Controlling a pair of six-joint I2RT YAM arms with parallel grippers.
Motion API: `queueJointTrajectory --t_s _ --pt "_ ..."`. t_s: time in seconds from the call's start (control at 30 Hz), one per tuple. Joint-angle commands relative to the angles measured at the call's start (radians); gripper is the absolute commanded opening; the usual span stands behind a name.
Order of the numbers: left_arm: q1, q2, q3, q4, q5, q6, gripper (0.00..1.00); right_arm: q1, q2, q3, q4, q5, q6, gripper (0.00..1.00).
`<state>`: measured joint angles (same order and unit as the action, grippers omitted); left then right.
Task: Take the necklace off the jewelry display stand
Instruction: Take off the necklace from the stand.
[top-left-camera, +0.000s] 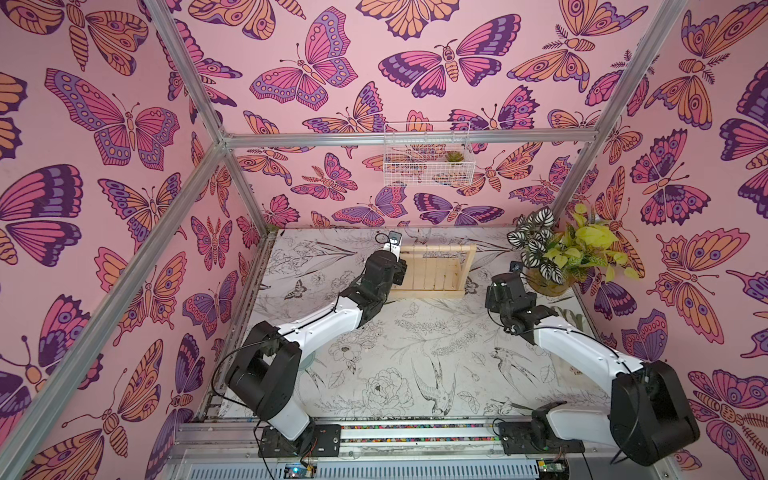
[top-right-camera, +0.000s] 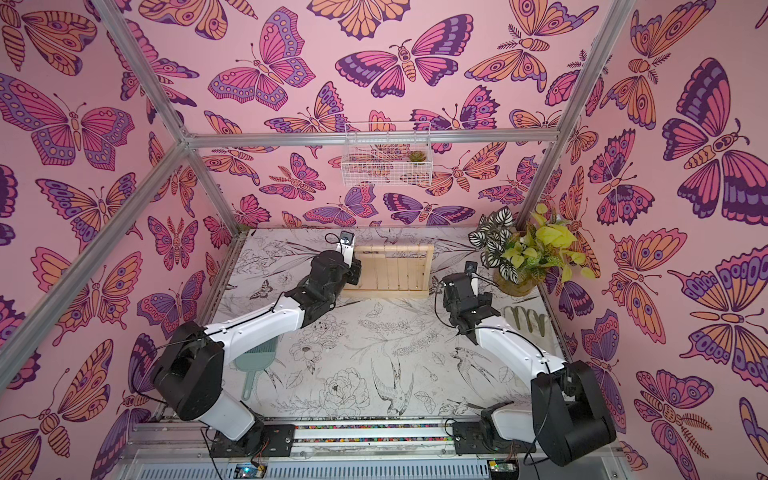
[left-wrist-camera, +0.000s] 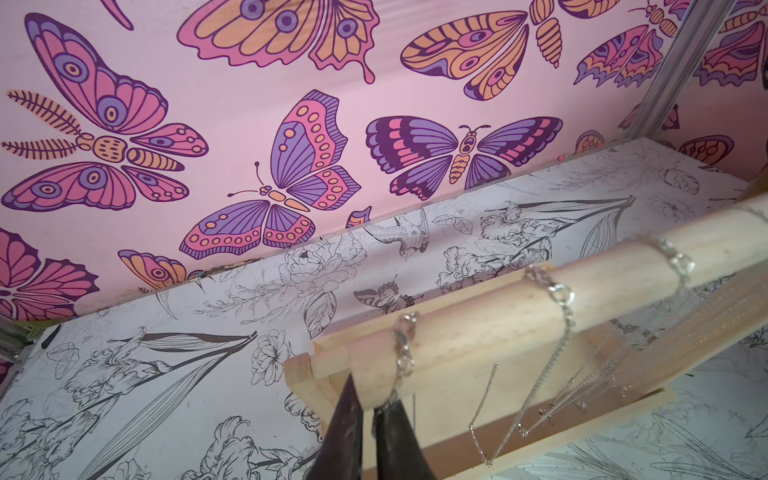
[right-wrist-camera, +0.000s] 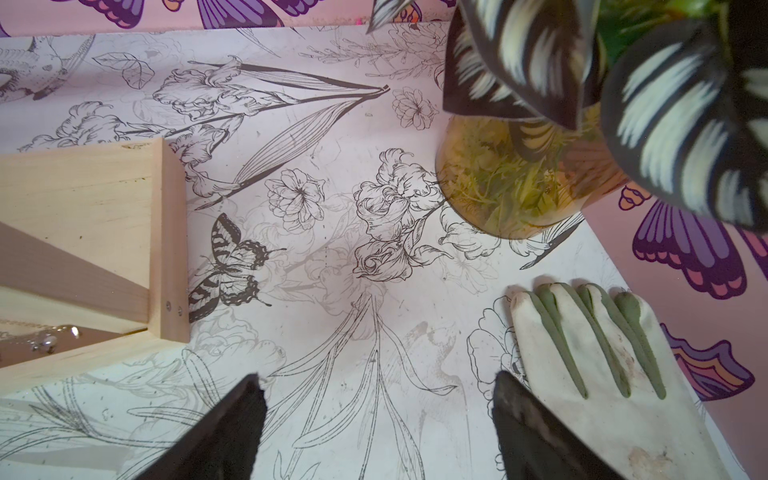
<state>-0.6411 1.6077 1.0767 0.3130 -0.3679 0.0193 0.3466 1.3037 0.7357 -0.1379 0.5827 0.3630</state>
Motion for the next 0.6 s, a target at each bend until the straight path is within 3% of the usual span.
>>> queueJointTrajectory --t_s 0.0,0.57 --pt "-0.002 -0.018 -0.005 0.017 -0.018 0.012 0.10 -0.005 0.000 -0.007 0.003 0.003 0.010 0.88" --pt "-0.001 -0.055 -0.032 0.017 -0.050 0.055 0.05 -0.006 0.001 -0.006 0.002 0.005 0.012 0.88"
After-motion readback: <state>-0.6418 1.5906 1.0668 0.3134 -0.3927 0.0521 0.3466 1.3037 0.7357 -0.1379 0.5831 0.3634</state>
